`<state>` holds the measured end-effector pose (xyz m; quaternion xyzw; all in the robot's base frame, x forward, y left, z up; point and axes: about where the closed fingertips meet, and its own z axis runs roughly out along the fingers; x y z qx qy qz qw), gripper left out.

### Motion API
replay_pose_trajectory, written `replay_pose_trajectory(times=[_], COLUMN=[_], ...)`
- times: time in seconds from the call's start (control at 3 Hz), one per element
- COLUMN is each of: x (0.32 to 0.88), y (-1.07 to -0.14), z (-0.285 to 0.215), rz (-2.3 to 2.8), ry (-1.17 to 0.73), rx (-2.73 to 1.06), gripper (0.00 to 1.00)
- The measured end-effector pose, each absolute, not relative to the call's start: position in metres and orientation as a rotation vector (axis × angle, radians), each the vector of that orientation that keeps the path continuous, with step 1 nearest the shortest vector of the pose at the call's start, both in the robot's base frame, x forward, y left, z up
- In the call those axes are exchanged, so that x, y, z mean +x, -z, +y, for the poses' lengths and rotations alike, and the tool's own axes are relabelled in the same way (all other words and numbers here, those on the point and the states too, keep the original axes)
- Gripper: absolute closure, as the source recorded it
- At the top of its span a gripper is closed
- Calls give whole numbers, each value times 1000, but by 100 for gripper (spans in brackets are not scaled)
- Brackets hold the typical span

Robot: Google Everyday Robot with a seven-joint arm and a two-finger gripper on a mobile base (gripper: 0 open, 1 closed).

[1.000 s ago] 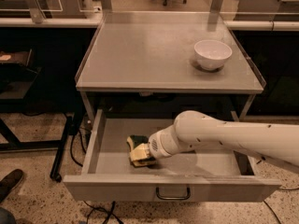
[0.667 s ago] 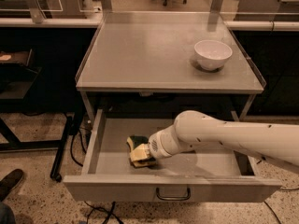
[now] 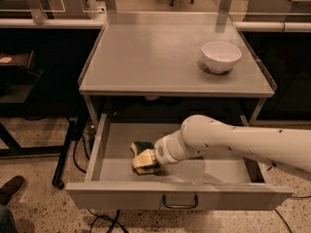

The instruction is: Place sponge into top drawer

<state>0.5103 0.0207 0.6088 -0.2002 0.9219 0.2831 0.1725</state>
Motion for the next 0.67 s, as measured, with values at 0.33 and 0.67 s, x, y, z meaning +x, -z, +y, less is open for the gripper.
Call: replay_pose_trajectory(times=[0.33,0.67], x=[510,510], y=[-609,-609], z=[21,21], rz=[2616,2616], ry=[-803,-803], rx=[-568,-568], gripper=[0,0])
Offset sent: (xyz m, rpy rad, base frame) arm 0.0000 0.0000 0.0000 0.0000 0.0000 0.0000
